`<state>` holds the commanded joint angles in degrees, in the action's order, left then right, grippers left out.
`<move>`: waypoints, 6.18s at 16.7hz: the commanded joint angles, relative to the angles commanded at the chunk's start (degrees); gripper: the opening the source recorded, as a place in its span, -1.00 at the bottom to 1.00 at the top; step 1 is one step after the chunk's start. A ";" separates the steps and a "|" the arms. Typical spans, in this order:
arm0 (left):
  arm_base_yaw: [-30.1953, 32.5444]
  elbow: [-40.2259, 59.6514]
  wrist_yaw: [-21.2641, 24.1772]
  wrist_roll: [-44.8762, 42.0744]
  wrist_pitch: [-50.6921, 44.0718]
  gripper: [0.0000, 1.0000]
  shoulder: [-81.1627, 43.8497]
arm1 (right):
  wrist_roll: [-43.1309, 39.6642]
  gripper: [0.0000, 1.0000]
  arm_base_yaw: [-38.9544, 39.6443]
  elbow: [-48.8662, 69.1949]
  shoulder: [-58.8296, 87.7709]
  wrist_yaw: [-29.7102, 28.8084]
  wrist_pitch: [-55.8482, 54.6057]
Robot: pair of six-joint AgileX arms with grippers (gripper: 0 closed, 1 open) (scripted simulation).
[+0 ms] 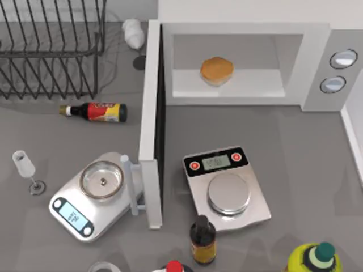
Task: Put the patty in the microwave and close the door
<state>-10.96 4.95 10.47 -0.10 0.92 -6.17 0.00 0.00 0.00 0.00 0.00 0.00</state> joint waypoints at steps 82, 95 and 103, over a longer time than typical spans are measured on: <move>64.81 40.81 -44.16 37.76 -9.45 -1.00 -80.04 | 0.00 1.00 0.00 0.00 0.00 0.00 0.00; 74.37 61.64 -49.87 47.09 -17.85 -1.00 -97.88 | 0.00 1.00 0.00 0.00 0.00 0.00 0.00; 75.34 66.06 -50.76 48.22 -20.21 -1.00 -101.45 | 0.00 1.00 0.00 0.00 0.00 0.00 0.00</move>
<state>64.38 71.00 -40.29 48.12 -19.29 -107.62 0.00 0.00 0.00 0.00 0.00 0.00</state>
